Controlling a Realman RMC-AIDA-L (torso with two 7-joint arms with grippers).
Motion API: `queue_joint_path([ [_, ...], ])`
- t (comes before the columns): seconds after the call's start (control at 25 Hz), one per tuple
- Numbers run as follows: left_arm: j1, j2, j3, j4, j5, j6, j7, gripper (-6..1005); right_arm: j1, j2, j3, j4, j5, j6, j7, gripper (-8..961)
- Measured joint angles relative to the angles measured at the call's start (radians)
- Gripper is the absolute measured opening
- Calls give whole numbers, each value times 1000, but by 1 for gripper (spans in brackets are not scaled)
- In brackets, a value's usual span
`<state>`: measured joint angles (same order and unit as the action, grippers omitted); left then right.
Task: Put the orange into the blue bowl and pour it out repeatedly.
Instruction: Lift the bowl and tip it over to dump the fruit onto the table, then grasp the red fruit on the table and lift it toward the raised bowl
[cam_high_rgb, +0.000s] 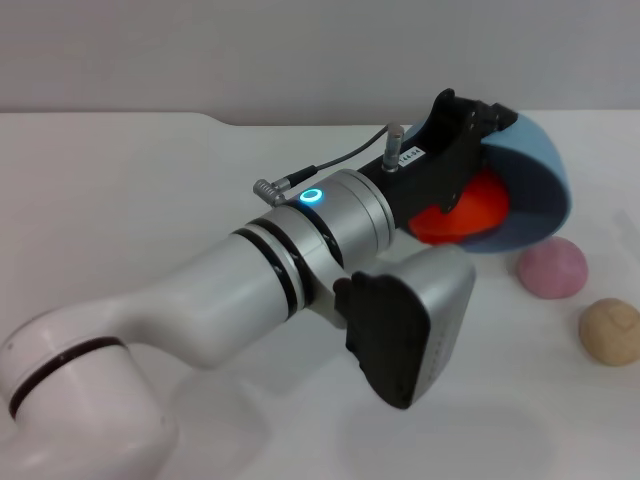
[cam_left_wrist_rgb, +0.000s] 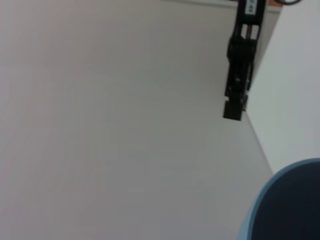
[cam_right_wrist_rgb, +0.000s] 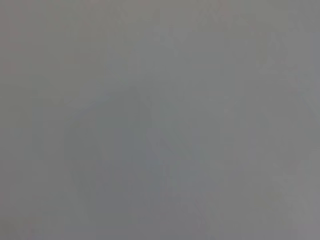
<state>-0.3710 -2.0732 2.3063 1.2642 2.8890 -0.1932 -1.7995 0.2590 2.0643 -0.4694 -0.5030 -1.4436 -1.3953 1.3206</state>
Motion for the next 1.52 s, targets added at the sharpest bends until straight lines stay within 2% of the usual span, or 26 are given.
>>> queue_joint_path([
  [0.04, 7, 1, 15, -19, 0, -69, 28, -2, 0, -1, 0, 0, 0, 1, 0, 589],
  [0.2, 22, -2, 44, -45, 1, -165, 95, -2, 0, -1, 0, 0, 0, 2, 0, 589],
  [0.4, 35, -2, 69, -50, 0, -218, 150, -2, -3, -1, 0, 0, -1, 3, 0, 589],
  [0.72, 46, -4, 78, -75, -28, -286, 148, -1, -2, -1, 0, 0, -2, 4, 0, 589],
  [0.76, 40, -4, 72, -61, -163, -284, 126, -1, -2, -1, -1, -1, -7, 0, 2, 589],
  [0.8, 40, -4, 72, -57, -183, -283, 123, -1, -3, -1, -2, -6, -16, -7, 7, 590],
  [0.88, 33, -3, 58, -21, -354, -259, 101, -1, -6, -1, -5, -27, -36, -22, 32, 590],
  [1.0, 16, 0, -30, 43, -590, -107, 79, 0, -9, -4, -12, -71, -60, -35, 108, 590],
  [1.08, -2, 1, -92, 58, -687, -6, 61, 0, -6, -9, -15, -105, -101, -42, 166, 590],
  [1.16, -35, 3, -196, 62, -816, 167, 8, 0, 6, -13, -15, -147, -175, -45, 233, 590],
  [1.28, -85, 6, -346, 25, -905, 369, -117, -1, 37, -19, -22, -197, -307, -59, 311, 590],
  [1.32, -105, 7, -393, 1, -920, 427, -173, -1, 52, -26, -28, -203, -358, -74, 336, 590],
  [1.36, -161, 9, -495, -72, -942, 540, -297, -1, 90, -45, -46, -209, -454, -116, 401, 590],
  [1.4, -161, 9, -495, -72, -942, 540, -297, -1, 90, -45, -46, -209, -454, -116, 401, 590],
  [1.52, -235, 11, -599, -188, -947, 655, -385, 0, 135, -58, -84, -211, -552, -166, 487, 590],
])
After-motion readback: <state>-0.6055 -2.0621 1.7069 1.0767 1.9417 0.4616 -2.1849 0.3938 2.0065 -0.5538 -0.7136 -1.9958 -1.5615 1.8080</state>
